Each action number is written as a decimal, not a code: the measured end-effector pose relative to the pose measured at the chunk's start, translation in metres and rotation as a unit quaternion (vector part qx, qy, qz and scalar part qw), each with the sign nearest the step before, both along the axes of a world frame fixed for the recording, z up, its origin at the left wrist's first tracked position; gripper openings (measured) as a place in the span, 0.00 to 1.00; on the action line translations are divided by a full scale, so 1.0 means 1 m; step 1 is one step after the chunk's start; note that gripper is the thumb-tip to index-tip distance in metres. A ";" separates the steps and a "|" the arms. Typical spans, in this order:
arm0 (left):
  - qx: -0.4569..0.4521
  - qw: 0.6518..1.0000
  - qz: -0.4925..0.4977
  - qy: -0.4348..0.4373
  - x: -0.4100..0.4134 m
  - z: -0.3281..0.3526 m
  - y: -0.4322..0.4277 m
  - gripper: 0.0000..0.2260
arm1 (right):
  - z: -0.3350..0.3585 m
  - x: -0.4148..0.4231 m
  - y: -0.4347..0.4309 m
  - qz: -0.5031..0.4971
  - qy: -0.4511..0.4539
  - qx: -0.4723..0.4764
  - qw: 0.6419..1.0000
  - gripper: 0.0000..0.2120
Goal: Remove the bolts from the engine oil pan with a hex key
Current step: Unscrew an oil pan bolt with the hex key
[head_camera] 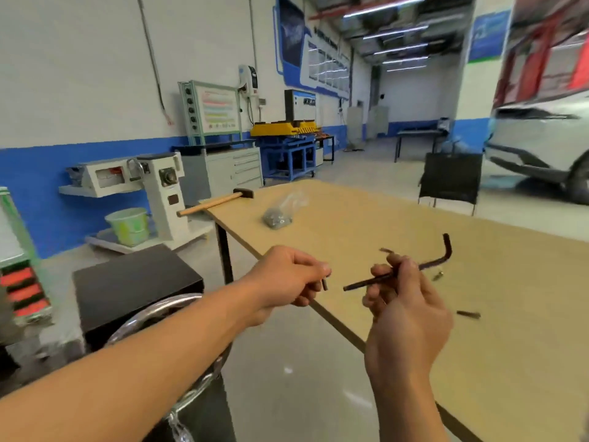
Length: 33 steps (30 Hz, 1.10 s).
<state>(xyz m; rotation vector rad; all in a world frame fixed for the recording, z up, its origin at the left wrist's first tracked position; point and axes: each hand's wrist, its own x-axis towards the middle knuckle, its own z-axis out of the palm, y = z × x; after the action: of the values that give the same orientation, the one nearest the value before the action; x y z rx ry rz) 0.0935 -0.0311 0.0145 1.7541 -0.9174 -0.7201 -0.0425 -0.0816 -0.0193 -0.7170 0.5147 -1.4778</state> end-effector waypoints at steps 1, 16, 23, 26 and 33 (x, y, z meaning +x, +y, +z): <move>0.011 1.000 0.003 0.009 -0.003 -0.007 -0.020 0.06 | -0.002 -0.007 -0.010 -0.029 0.016 -0.007 0.999 0.14; -0.009 0.973 -0.069 -0.220 -0.032 -0.086 -0.172 0.09 | -0.038 -0.043 -0.092 -0.147 0.177 0.035 0.973 0.20; -0.017 0.956 -0.095 -0.278 -0.021 -0.086 -0.163 0.15 | -0.047 -0.030 -0.094 -0.112 0.224 0.048 0.967 0.18; -0.003 0.957 -0.122 -0.262 -0.015 -0.073 -0.141 0.11 | -0.046 -0.021 -0.089 -0.083 0.237 0.035 0.967 0.16; 0.016 0.963 -0.201 -0.176 -0.004 -0.019 -0.037 0.15 | -0.017 0.016 -0.041 0.017 0.204 -0.062 0.977 0.13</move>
<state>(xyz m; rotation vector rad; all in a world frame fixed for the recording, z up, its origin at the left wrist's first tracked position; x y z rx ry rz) 0.0894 -0.0684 -0.0042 1.7739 -1.5445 -0.6877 -0.0267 -0.1225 -0.0368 -1.1342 0.7220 -1.3413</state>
